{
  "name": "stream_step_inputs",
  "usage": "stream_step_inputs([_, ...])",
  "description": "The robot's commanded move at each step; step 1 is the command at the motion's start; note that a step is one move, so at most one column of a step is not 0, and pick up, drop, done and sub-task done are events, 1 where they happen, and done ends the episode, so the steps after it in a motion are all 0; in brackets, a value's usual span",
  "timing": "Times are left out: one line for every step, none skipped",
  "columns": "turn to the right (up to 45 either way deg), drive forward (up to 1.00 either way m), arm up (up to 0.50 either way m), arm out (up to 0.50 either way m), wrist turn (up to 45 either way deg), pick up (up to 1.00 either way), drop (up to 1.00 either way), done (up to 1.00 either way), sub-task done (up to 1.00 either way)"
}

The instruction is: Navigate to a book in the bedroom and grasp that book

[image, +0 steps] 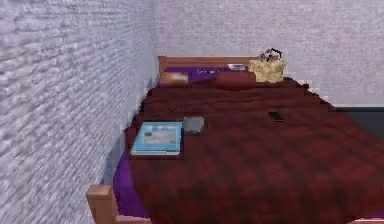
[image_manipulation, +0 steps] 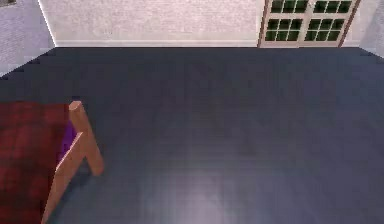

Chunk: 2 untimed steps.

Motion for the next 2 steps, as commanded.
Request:
stream_step_inputs([-45.0,0.0,0.0,0.0,0.0,0.0,0.0,0.0,0.0])
stream_step_inputs([-45.0,0.0,0.0,0.0,0.0,0.0,0.0,0.0,0.0])
